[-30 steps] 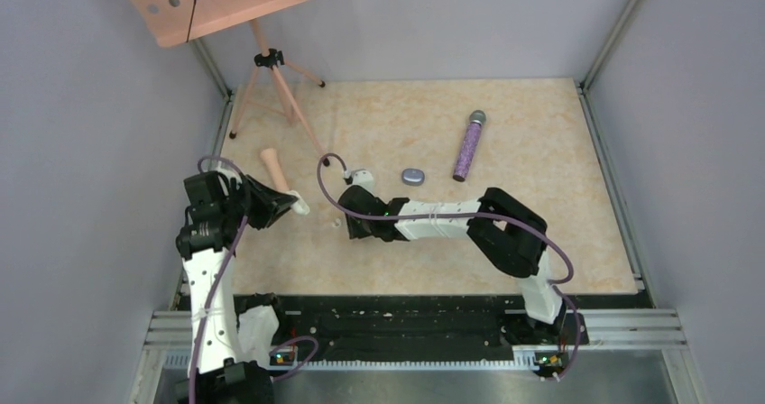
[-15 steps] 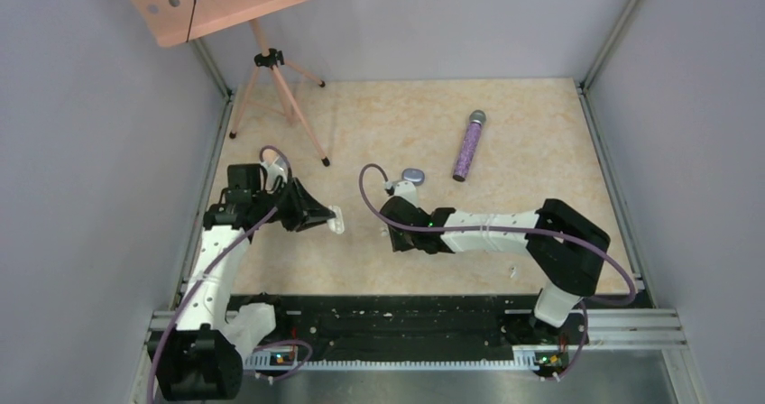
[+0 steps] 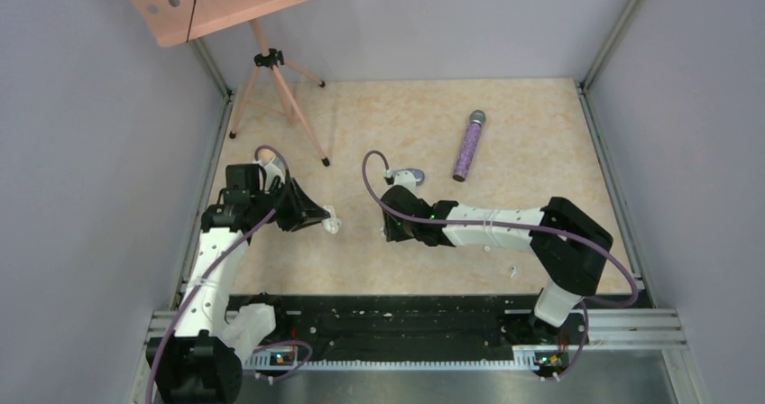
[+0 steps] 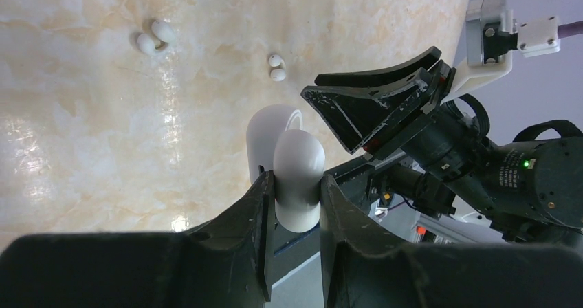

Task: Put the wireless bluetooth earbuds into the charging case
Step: Pick up the earbud from the center of the board.

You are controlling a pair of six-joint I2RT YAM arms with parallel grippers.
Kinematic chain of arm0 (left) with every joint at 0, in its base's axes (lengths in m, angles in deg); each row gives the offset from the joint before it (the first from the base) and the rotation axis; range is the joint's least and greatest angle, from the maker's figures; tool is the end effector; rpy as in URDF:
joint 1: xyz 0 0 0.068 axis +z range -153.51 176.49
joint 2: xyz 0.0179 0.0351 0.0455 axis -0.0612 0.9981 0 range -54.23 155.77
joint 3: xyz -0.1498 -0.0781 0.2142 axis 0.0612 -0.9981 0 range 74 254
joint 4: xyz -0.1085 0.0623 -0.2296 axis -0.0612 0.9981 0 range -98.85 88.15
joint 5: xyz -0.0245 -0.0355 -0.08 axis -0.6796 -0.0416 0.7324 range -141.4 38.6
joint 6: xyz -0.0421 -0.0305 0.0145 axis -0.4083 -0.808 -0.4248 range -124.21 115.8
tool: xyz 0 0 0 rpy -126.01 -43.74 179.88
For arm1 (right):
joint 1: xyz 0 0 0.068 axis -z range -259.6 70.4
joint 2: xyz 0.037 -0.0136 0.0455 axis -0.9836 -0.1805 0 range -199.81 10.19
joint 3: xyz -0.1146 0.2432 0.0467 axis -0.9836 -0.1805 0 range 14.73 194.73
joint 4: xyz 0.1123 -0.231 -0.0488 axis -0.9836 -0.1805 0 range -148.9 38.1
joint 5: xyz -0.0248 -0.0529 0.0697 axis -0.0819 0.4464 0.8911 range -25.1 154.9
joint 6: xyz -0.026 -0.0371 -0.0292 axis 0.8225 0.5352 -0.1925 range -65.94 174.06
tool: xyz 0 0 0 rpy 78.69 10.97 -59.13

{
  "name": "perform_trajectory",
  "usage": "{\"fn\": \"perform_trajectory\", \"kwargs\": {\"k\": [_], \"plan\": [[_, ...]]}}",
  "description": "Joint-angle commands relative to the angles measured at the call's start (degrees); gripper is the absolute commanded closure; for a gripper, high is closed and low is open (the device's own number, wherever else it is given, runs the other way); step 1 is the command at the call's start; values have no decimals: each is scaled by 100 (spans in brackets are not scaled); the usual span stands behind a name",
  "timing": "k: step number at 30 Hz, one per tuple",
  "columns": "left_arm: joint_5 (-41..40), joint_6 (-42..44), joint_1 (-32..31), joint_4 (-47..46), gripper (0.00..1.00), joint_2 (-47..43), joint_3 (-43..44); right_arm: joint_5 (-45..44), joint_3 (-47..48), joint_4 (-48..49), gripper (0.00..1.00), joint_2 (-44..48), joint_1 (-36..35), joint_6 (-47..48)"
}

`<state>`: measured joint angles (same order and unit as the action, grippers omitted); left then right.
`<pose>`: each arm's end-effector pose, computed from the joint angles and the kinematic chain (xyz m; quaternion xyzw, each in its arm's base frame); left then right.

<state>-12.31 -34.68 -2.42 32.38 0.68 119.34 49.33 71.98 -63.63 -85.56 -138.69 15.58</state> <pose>0.1845 -0.0189 0.2691 -0.1335 0.8848 -0.3851 0.2258 0.1855 0.2910 0.1875 -0.1213 0.9249 0.1696 0.3180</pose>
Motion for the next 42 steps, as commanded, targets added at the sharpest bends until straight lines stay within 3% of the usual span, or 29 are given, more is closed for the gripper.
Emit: {"fn": "perform_trajectory", "kwargs": {"k": [1,18,42], "plan": [[-192,115,41,114,100,-166,299,-70,533,128,68,-361,-59,131],[-79,80,51,8,100,-225,218,-60,625,-18,72,-855,159,-131],[-42,89,52,-19,100,-301,178,558,624,434,70,-1116,336,-497]]}}
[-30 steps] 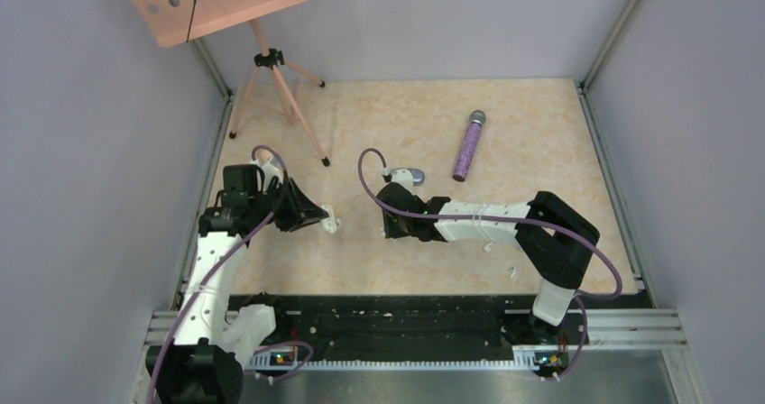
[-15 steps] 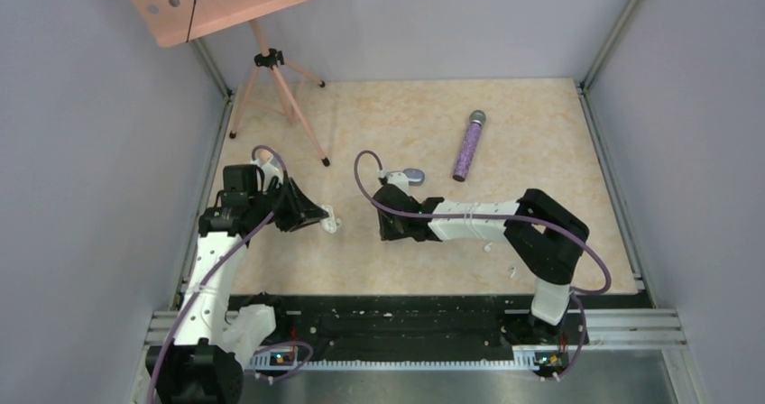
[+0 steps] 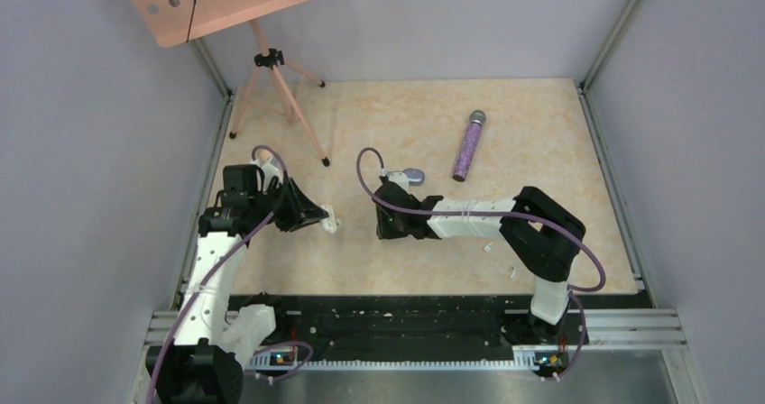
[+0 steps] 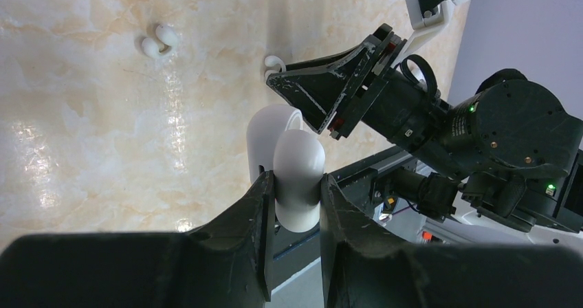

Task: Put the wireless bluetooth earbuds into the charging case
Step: Pick up the earbud from the center of the board.

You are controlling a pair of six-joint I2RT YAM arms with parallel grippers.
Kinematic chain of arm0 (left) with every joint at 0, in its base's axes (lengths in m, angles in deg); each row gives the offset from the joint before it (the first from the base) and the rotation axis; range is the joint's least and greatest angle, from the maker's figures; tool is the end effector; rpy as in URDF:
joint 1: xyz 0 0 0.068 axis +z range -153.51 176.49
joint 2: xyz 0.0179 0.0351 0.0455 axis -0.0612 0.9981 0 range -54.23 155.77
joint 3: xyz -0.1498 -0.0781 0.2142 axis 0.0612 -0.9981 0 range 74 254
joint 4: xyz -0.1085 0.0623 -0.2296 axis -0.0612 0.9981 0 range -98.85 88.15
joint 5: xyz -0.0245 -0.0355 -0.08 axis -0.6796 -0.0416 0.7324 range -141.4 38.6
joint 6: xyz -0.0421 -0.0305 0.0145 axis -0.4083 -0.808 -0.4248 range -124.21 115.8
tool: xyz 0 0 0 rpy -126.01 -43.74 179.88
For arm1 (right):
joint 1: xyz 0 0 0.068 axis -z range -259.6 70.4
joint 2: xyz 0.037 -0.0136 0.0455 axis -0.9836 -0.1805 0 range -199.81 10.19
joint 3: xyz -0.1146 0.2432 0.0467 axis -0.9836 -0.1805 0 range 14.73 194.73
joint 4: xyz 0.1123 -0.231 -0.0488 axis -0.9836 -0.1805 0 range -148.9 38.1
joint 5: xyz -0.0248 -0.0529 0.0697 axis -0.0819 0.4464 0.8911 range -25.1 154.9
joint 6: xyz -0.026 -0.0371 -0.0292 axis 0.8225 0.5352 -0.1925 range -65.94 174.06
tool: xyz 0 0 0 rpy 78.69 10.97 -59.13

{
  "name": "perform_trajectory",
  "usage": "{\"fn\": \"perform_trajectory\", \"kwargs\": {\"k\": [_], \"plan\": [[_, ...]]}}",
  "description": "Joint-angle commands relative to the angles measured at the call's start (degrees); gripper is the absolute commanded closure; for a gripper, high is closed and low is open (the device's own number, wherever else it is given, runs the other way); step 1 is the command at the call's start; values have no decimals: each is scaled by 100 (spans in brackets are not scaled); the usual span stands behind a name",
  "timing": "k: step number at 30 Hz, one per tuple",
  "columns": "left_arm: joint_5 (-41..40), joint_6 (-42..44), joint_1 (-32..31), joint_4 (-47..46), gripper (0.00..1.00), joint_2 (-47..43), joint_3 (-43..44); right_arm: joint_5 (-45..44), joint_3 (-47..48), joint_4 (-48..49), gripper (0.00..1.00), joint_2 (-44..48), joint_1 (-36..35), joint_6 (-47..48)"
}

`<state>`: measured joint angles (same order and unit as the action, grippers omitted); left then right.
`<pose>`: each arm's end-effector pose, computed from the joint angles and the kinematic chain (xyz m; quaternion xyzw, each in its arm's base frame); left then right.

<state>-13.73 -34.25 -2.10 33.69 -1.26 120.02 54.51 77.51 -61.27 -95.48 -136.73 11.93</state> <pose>0.1784 -0.0174 0.2764 -0.1331 0.8850 -0.3745 0.2426 0.2109 0.3144 0.1588 -0.0940 0.9381 0.1899 0.2740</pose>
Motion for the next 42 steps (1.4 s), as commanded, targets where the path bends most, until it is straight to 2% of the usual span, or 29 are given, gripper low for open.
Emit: {"fn": "perform_trajectory", "kwargs": {"k": [1,4,8,14,18,22,27,34,42], "plan": [[108,43,17,-150,100,-108,116,48,85,200,69,-129,162,-146],[120,38,24,-167,100,-107,121,91,105,238,69,-149,208,-141],[128,42,23,-168,100,-94,127,220,115,319,79,-218,252,-165],[147,50,25,-162,100,-92,127,346,140,396,83,-231,252,-196],[189,102,20,-172,100,-69,107,358,139,389,100,-137,249,-186],[571,246,22,-295,100,15,-34,338,60,358,100,103,253,-125],[1252,321,-31,-676,100,59,-324,267,-429,424,100,836,254,69],[1887,96,-291,-1626,100,-387,-525,380,-1520,1252,100,2731,254,519],[2284,-33,-376,-2231,100,-648,-496,539,-1734,1615,100,4045,128,748]]}}
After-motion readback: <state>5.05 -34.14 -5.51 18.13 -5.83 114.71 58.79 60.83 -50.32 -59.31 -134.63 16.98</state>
